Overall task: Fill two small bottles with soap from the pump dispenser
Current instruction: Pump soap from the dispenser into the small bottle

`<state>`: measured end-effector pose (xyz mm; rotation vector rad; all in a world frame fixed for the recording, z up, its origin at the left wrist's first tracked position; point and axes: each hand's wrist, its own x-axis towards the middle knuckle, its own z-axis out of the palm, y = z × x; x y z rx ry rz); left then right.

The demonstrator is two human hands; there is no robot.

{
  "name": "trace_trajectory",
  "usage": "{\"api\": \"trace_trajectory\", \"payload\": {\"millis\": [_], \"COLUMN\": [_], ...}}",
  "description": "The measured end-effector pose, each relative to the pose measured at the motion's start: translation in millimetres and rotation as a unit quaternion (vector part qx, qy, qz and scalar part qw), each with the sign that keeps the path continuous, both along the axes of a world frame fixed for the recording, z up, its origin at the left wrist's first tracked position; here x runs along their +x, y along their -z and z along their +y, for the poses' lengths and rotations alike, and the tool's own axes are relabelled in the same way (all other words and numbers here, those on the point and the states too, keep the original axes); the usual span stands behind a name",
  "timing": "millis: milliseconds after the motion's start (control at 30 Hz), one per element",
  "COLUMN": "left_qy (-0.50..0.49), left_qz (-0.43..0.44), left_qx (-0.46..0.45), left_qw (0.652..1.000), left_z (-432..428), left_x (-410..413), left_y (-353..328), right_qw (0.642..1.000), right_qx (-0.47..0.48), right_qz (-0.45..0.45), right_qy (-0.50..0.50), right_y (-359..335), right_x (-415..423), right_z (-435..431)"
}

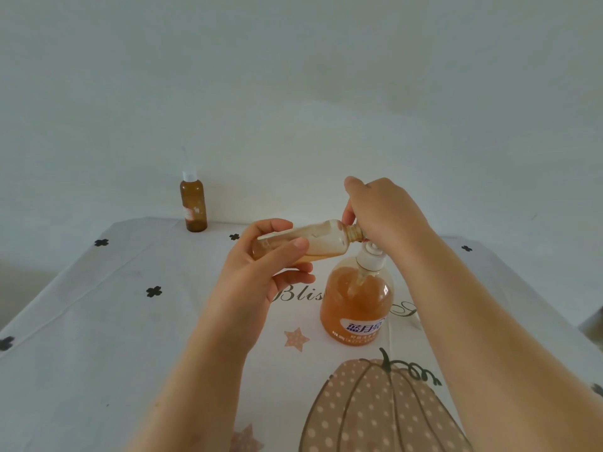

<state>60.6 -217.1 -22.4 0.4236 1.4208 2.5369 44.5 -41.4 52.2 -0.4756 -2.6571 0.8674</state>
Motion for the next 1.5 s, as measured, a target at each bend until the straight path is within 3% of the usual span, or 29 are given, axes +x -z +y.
{"api": "trace_trajectory", "payload": {"millis": [1500], "left_qy": [0.003], "left_qz": [-0.002], "left_qx": [-0.004], "left_qw": [1.0], "left_z": [0.1], "left_x": [-4.2], "left_y": [3.8], "right_qw": [1.0], "right_qx": [-0.001], "right_qz": [0.015], "right_qy": [-0.013], "right_y": [7.4], "right_x": [3.9], "right_z": [-1.0]}}
